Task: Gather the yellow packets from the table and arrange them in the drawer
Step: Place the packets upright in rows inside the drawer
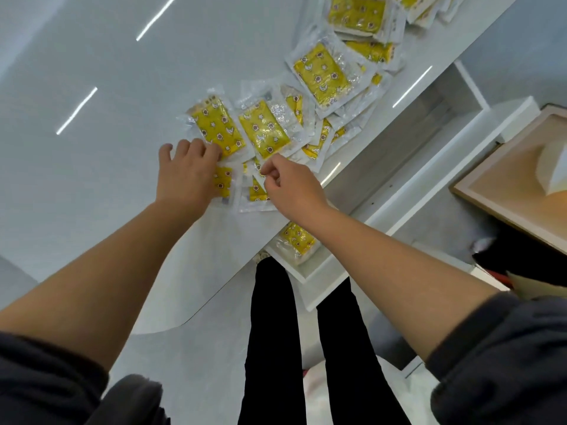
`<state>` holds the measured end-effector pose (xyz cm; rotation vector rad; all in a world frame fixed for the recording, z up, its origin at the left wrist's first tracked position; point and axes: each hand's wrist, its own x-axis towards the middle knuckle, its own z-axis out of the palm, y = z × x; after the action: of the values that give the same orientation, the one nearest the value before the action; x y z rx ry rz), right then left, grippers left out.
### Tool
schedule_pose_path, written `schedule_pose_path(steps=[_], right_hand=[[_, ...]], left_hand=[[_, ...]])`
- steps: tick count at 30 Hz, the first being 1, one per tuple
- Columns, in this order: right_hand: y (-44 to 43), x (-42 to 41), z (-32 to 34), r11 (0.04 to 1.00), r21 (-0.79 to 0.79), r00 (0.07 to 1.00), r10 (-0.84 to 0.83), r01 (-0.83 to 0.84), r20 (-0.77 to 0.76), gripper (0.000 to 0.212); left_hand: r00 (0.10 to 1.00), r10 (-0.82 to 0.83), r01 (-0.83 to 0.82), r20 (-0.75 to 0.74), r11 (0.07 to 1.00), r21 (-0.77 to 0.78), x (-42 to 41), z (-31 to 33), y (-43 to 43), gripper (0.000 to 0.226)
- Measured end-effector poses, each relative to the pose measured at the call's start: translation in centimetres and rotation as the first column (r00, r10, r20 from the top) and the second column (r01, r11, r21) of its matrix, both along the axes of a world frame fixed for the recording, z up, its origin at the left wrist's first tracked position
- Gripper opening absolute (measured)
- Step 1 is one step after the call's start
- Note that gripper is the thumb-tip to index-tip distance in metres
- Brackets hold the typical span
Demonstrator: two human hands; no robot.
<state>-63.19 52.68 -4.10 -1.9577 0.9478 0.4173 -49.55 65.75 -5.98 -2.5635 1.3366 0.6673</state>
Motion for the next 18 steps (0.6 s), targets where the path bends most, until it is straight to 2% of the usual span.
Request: schedule_pose_path(steps=[3, 5, 6, 7, 9, 12, 13, 14, 15, 16, 18], right_hand=[[-0.1, -0.1, -0.1, 0.997, 0.050, 0.998, -0.055, 0.055, -0.009, 0.018], [-0.2, -0.5, -0.1, 0.988, 0.087, 0.991, -0.130, 0.131, -0.022, 0.015], [-0.3, -0.6, 0.0, 0.976, 0.118, 0.983, -0.183, 0.185, -0.028, 0.014], [-0.3, -0.7, 0.2, 0.955, 0.164, 0.968, -0.247, 0.249, -0.035, 0.011], [-0.4, -0.6, 0.5, 0.880, 0.291, 0.925, -0.375, 0.376, -0.059, 0.010], [-0.5, 0.1, 0.9, 0.752, 0.471, 0.875, -0.473, 0.461, -0.100, 0.033], [-0.6, 0.5, 1.1, 0.708, 0.517, 0.856, -0.506, 0.481, -0.103, 0.037], [-0.7, 1.0, 1.3, 0.672, 0.546, 0.837, -0.536, 0.500, -0.108, 0.037], [-1.1, 1.5, 1.4, 0.667, 0.541, 0.828, -0.550, 0.512, -0.105, 0.034], [-1.5, 2.0, 1.6, 0.696, 0.501, 0.832, -0.547, 0.515, -0.095, 0.029], [-2.7, 3.1, 1.7, 0.794, 0.373, 0.864, -0.501, 0.480, -0.045, 0.018]], left_hand=[[0.999, 0.004, -0.004, -0.033, 1.000, 0.015, 0.3, 0.2, -0.4, 0.033], [0.987, 0.068, -0.066, -0.143, 0.998, 0.017, 0.3, 0.6, -0.5, 0.024], [0.957, 0.162, -0.164, -0.240, 0.986, 0.014, 0.2, 0.9, -0.6, 0.025], [0.889, 0.284, -0.298, -0.359, 0.954, 0.018, 0.2, 1.3, -0.7, 0.025], [0.669, 0.459, -0.580, -0.585, 0.815, -0.024, 0.1, 1.9, -1.2, 0.022], [0.313, 0.487, -0.839, -0.816, 0.543, 0.002, -0.5, 3.4, -2.5, 0.011], [0.219, 0.470, -0.870, -0.855, 0.490, 0.047, -0.8, 3.7, -3.0, 0.008], [0.175, 0.466, -0.883, -0.867, 0.465, 0.071, -1.0, 3.8, -3.4, 0.009], [0.193, 0.488, -0.884, -0.851, 0.463, 0.065, -1.1, 3.7, -3.8, 0.011], [0.274, 0.541, -0.881, -0.795, 0.473, 0.018, -1.0, 3.5, -4.2, 0.013], [0.454, 0.704, -0.870, -0.547, 0.483, -0.102, -0.1, 2.5, -4.4, 0.021]])
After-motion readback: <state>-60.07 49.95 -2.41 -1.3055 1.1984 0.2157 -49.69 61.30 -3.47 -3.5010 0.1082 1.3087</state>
